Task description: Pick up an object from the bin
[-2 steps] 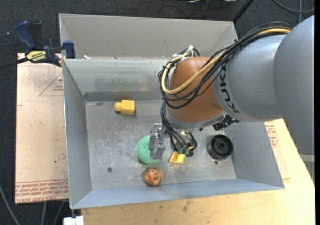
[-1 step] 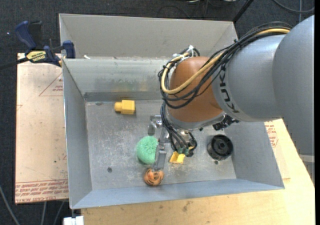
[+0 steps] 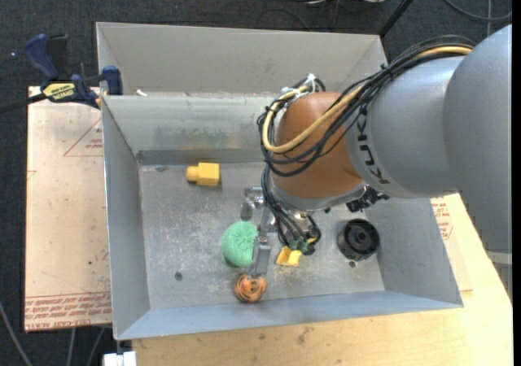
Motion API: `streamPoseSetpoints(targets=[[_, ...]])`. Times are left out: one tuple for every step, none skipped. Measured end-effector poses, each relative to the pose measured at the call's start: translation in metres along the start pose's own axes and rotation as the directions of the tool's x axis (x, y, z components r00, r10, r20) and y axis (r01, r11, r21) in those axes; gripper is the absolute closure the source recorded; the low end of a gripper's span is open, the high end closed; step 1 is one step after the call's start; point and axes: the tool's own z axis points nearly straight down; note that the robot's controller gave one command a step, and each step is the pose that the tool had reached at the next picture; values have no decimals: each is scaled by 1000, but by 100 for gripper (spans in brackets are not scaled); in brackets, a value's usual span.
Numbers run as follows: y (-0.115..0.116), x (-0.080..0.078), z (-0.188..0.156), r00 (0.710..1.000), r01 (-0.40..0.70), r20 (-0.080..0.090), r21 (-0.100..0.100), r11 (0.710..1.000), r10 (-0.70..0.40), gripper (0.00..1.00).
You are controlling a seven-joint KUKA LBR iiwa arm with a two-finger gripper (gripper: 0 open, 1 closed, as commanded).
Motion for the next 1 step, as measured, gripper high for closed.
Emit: streamPoseSetpoints(targets=[[4, -1, 15, 998, -65, 5, -1, 998, 65, 0]])
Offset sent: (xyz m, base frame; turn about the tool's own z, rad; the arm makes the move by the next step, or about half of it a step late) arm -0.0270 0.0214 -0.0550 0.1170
